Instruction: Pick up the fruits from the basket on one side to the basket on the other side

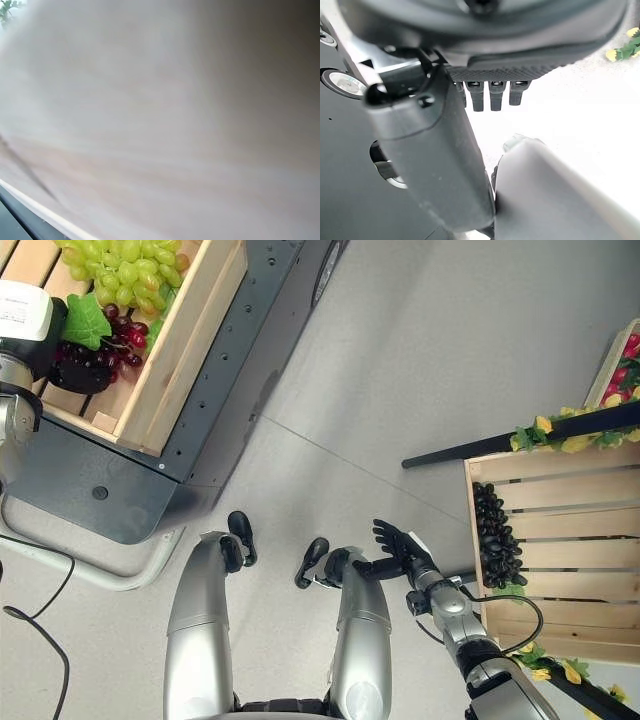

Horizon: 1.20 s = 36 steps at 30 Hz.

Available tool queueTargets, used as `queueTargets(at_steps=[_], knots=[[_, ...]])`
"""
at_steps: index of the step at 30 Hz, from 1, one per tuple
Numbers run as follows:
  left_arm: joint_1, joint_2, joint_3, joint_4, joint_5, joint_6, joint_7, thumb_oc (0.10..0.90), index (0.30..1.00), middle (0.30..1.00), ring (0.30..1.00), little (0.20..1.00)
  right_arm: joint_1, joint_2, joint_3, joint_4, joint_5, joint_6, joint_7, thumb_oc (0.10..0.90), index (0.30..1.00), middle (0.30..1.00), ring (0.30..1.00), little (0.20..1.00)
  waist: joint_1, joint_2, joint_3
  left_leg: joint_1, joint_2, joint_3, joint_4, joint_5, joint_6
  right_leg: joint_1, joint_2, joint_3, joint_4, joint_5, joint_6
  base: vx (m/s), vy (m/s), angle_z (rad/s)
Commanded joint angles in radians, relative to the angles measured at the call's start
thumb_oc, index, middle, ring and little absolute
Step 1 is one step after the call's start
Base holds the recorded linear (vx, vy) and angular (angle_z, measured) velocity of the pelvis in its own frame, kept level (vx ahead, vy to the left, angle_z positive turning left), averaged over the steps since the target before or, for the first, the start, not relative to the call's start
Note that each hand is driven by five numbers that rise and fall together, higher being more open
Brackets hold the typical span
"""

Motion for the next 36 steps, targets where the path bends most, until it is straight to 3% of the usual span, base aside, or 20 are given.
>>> queueTargets(at_steps=[1, 9, 12, 15, 19, 22, 24, 26, 29, 36], knots=[[0.045, -0.006, -0.113, 0.113, 0.032, -0.021, -0.154, 0.4, 0.3, 0.3, 0.3, 0.3, 0.053, -0.106, -0.032, 0.01, 0.054, -0.043, -0.007, 0.8, 0.9, 0.9, 0.9, 0.9, -0.032, -0.001, -0.01, 0.122, 0.004, 0.028, -0.062, -0.129, -0.05, 0.015, -0.002, 0.004, -0.066, 0.097, 0.042, -0.01, -0.015, -0.05], [0.073, 0.006, -0.096, 0.092, 0.063, -0.05, -0.094, 0.4, 0.3, 0.3, 0.3, 0.3, 0.041, -0.097, -0.04, 0.012, 0.056, -0.053, -0.008, 0.8, 0.9, 0.9, 0.9, 0.9, -0.028, 0.015, -0.01, 0.191, 0.0, 0.044, -0.102, -0.12, -0.057, 0.071, -0.005, 0.004, -0.094, 0.1, 0.049, -0.01, -0.011, -0.01], [0.102, 0.012, -0.069, 0.062, -0.037, -0.033, 0.001, 0.4, 0.3, 0.3, 0.3, 0.3, 0.043, -0.093, -0.044, 0.021, 0.055, -0.058, 0.0, 0.8, 0.9, 0.9, 0.9, 0.9, -0.024, 0.021, -0.01, 0.231, -0.001, 0.049, -0.127, -0.113, -0.06, 0.104, -0.005, 0.007, -0.116, 0.107, 0.053, -0.01, -0.031, -0.09], [0.141, 0.017, 0.025, 0.04, -0.221, -0.055, 0.103, 0.4, 0.3, 0.3, 0.3, 0.3, 0.059, -0.072, -0.046, 0.026, 0.056, -0.067, 0.001, 0.8, 0.9, 0.9, 0.9, 0.9, -0.013, 0.021, -0.01, 0.296, -0.007, 0.053, -0.172, -0.1, -0.061, 0.157, -0.003, 0.007, -0.147, 0.126, 0.062, -0.01, -0.06, -0.05], [0.209, 0.004, 0.203, 0.027, -0.397, -0.16, 0.179, 0.4, 0.3, 0.3, 0.3, 0.3, 0.092, -0.036, -0.051, 0.03, 0.046, -0.086, -0.01, 0.8, 0.9, 0.9, 0.9, 0.9, -0.002, 0.019, -0.01, 0.391, -0.019, 0.056, -0.235, -0.085, -0.06, 0.238, -0.002, 0.006, -0.192, 0.143, 0.068, 0.01, -0.061, 0.01], [0.278, -0.016, 0.34, -0.013, -0.525, -0.243, 0.195, 0.4, 0.3, 0.3, 0.3, 0.3, 0.119, -0.006, -0.065, 0.015, 0.02, -0.083, -0.021, 0.8, 0.9, 0.9, 0.9, 0.9, 0.004, 0.024, -0.01, 0.48, -0.035, 0.056, -0.287, -0.075, -0.058, 0.309, -0.003, 0.012, -0.226, 0.158, 0.077, 0.03, -0.058, 0.01], [0.309, -0.033, 0.394, -0.044, -0.577, -0.261, 0.2, 0.4, 0.3, 0.3, 0.3, 0.3, 0.13, 0.006, -0.068, 0.009, 0.011, -0.083, -0.026, 0.8, 0.9, 0.9, 0.9, 0.9, 0.006, 0.026, -0.012, 0.518, -0.042, 0.058, -0.312, -0.07, -0.058, 0.34, -0.004, 0.013, -0.243, 0.164, 0.081, 0.04, -0.04, -0.02], [0.384, -0.066, 0.496, -0.114, -0.712, -0.3, 0.185, 0.4, 0.3, 0.3, 0.3, 0.3, 0.163, 0.025, -0.076, -0.008, -0.005, -0.08, -0.036, 0.8, 0.9, 0.9, 0.9, 0.9, 0.009, 0.033, -0.045, 0.58, -0.059, 0.065, -0.366, -0.06, -0.059, 0.39, -0.005, 0.008, -0.286, 0.172, 0.088, 0.06, -0.047, -0.03], [0.464, -0.109, 0.578, -0.195, -0.827, -0.325, 0.141, 0.4, 0.3, 0.3, 0.3, 0.3, 0.196, 0.043, -0.094, -0.015, -0.022, -0.079, -0.041, 0.8, 0.9, 0.9, 0.9, 0.9, 0.01, 0.048, -0.086, 0.653, -0.081, 0.069, -0.423, -0.051, -0.059, 0.451, -0.006, 0.004, -0.342, 0.185, 0.099, 0.06, -0.028, -0.04], [0.596, -0.192, 0.665, -0.353, -0.967, -0.39, 0.099, 0.4, 0.3, 0.3, 0.3, 0.3, 0.249, 0.074, -0.124, -0.056, -0.051, -0.072, -0.05, 0.8, 0.9, 0.9, 0.9, 0.9, 0.015, 0.08, -0.173, 0.793, -0.135, 0.064, -0.539, -0.028, -0.055, 0.585, 0.009, 0.001, -0.475, 0.21, 0.113, 0.09, -0.03, -0.02]])
